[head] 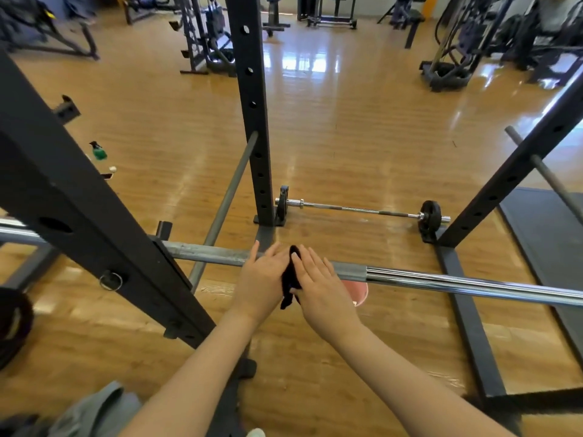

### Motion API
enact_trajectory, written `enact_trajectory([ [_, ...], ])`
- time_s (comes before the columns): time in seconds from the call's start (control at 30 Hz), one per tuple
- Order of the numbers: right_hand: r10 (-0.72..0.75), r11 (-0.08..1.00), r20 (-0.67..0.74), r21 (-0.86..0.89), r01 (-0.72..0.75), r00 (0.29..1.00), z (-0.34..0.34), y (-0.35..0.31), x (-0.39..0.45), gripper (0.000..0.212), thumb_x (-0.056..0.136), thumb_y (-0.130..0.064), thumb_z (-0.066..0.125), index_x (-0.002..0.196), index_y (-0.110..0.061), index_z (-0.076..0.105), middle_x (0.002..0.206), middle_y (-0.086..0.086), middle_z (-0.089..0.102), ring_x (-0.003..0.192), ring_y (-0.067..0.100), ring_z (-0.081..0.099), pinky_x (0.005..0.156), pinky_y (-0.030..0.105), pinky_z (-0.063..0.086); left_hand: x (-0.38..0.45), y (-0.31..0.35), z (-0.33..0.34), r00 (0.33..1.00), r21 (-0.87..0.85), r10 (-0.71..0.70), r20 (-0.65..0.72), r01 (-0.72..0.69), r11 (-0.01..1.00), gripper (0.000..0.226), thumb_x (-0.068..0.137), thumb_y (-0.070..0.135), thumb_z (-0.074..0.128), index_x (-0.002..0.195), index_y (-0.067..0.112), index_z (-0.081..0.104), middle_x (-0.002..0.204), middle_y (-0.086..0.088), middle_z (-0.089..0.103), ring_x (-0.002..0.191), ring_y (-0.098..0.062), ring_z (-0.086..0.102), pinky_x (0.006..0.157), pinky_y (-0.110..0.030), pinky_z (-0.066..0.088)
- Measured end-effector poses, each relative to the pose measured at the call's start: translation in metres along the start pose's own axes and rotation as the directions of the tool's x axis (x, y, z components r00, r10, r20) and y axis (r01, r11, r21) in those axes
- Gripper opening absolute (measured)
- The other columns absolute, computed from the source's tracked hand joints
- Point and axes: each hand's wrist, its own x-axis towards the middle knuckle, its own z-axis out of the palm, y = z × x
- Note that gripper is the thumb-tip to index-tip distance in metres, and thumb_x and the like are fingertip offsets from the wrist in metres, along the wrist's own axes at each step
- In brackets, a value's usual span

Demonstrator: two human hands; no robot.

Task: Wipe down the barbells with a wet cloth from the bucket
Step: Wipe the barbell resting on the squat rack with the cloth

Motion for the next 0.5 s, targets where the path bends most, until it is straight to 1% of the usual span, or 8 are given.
enact_trajectory([
  [0.07,0.003,0.999,-0.027,0.033,-0.002,1.000,0.006,-0.001,0.002,0.057,0.081,-0.013,0.066,0.134,-0.001,0.048,0.138,0.016,0.048,0.129,0.029,0.046,0.104,0.047,0.036,-0.008,-0.005,0.000,0.998,0.091,0.015,0.054,-0.020,0.996,0.049,0.080,0.014,0.033,0.117,0.002,0.064,0.117,-0.011,0.066,0.114,-0.031,0.060,0.098,-0.056,0.034],
  [0.13,0.007,0.999,-0.030,0.051,-0.006,1.000,0.011,-0.002,0.006,0.064,0.071,-0.006,0.077,0.130,0.001,0.052,0.133,0.018,0.054,0.124,0.032,0.051,0.103,0.047,0.039,-0.018,-0.008,0.002,0.996,0.172,-0.004,0.093,-0.012,0.985,0.054,0.078,0.012,0.033,0.125,0.002,0.058,0.128,-0.012,0.060,0.122,-0.030,0.054,0.100,-0.053,0.036],
  [0.23,-0.023,0.994,-0.102,0.099,0.033,0.994,0.014,-0.001,0.013,0.047,0.075,-0.003,0.072,0.120,0.002,0.060,0.121,0.017,0.061,0.112,0.032,0.058,0.095,0.043,0.048,-0.028,-0.009,0.006,0.995,0.178,-0.047,0.085,0.031,0.984,0.059,0.072,0.002,0.056,0.131,0.000,0.052,0.136,-0.016,0.053,0.128,-0.032,0.047,0.103,-0.052,0.036],
  [0.3,-0.052,0.990,-0.175,0.122,0.074,0.983,0.011,-0.002,0.017,0.032,0.082,-0.006,0.055,0.111,0.003,0.064,0.111,0.016,0.065,0.102,0.031,0.061,0.089,0.040,0.052,-0.031,-0.010,0.006,0.991,0.154,-0.097,0.090,0.082,0.985,0.070,0.063,-0.003,0.071,0.131,-0.002,0.051,0.136,-0.018,0.051,0.129,-0.034,0.046,0.103,-0.052,0.034],
  [0.33,-0.059,0.987,-0.188,0.139,0.086,0.980,0.009,-0.003,0.019,0.032,0.083,-0.009,0.049,0.108,0.003,0.066,0.108,0.015,0.066,0.099,0.030,0.063,0.086,0.040,0.053,-0.032,-0.012,0.004,0.989,0.149,-0.116,0.089,0.102,0.984,0.073,0.061,-0.003,0.073,0.130,-0.003,0.052,0.136,-0.019,0.051,0.128,-0.034,0.047,0.103,-0.051,0.033],
  [0.37,-0.073,0.984,-0.200,0.147,0.104,0.977,0.010,-0.004,0.020,0.031,0.083,-0.009,0.049,0.107,0.003,0.067,0.106,0.015,0.066,0.098,0.031,0.063,0.085,0.041,0.054,-0.033,-0.014,0.002,0.988,0.144,-0.128,0.084,0.115,0.983,0.071,0.061,-0.002,0.072,0.130,-0.003,0.053,0.135,-0.020,0.052,0.127,-0.034,0.048,0.103,-0.051,0.034],
  [0.43,-0.093,0.978,-0.207,0.165,0.129,0.974,0.013,-0.010,0.021,0.028,0.077,0.002,0.066,0.105,0.003,0.067,0.107,0.015,0.067,0.099,0.030,0.063,0.087,0.040,0.054,-0.042,-0.022,-0.005,0.988,0.126,-0.145,0.056,0.137,0.983,0.063,0.066,0.002,0.061,0.128,-0.003,0.054,0.135,-0.020,0.051,0.127,-0.034,0.048,0.104,-0.049,0.033],
  [0.5,-0.098,0.970,-0.206,0.198,0.139,0.974,0.019,-0.025,0.023,0.041,0.066,0.009,0.077,0.105,0.002,0.068,0.108,0.014,0.067,0.102,0.026,0.060,0.094,0.033,0.048,-0.060,-0.033,-0.015,0.986,0.098,-0.166,0.020,0.164,0.982,0.059,0.072,0.006,0.047,0.130,-0.003,0.053,0.138,-0.019,0.049,0.132,-0.033,0.042,0.111,-0.043,0.030],
])
